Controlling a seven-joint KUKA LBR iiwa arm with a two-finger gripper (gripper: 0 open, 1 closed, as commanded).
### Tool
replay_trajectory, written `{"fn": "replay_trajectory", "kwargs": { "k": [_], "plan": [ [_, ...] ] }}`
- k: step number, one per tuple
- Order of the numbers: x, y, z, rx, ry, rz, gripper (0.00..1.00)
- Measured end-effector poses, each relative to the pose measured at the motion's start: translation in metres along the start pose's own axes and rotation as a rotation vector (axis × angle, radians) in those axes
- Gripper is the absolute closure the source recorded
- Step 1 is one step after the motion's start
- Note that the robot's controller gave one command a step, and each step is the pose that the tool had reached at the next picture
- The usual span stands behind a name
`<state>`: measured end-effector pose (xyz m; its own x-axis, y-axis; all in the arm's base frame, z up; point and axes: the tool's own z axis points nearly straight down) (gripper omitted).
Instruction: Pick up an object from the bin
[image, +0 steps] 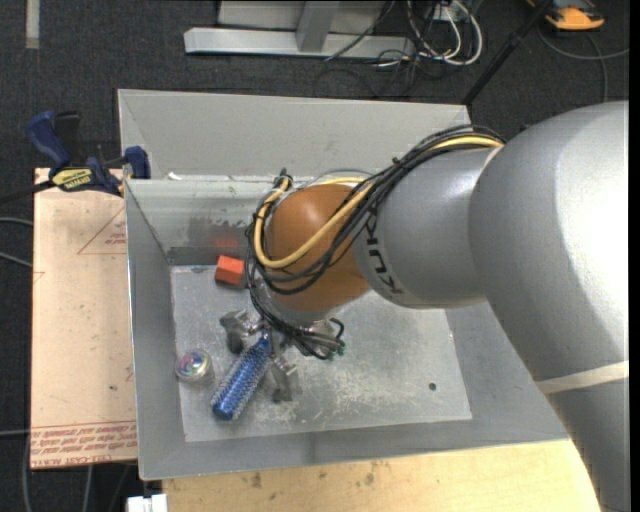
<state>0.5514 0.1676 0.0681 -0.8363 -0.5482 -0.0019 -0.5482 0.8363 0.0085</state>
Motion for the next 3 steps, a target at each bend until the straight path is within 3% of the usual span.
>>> {"fn": "replay_trajectory", "kwargs": {
  "k": [1, 2, 3],
  "plan": [
    [-0.001, 0.0, 0.0, -0.002, -0.002, 0.003, 0.0],
    [0.0, 0.0, 0.001, -0.003, -0.001, 0.003, 1.0],
    [-0.001, 0.001, -0.033, 0.007, -0.003, 0.004, 1.0]
  ]
}}
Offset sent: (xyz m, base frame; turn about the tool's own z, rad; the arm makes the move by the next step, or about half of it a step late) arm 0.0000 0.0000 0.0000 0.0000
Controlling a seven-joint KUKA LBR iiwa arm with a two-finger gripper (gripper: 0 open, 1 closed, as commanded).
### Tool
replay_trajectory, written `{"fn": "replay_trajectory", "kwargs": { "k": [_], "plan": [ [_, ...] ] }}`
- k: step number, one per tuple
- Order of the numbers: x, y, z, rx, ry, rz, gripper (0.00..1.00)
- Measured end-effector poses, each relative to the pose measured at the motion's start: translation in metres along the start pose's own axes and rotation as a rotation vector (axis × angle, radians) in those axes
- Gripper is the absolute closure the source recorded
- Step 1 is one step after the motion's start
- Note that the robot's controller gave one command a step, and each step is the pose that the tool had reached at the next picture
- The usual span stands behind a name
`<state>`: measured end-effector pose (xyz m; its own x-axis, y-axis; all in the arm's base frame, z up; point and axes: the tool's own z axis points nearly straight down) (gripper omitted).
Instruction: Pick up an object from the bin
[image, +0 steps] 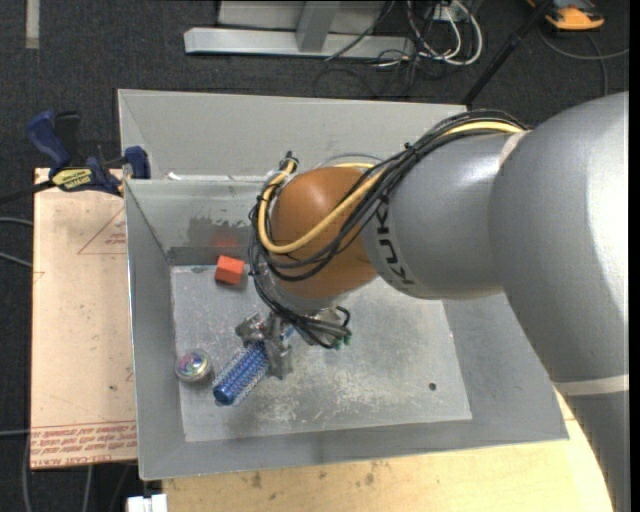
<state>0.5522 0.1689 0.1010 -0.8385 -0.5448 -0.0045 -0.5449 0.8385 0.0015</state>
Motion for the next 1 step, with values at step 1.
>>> {"fn": "replay_trajectory", "kwargs": {
  "k": [1],
  "plan": [
    [-0.0016, 0.0007, -0.0394, 0.002, -0.001, 0.001, 1.0]
  ]
}}
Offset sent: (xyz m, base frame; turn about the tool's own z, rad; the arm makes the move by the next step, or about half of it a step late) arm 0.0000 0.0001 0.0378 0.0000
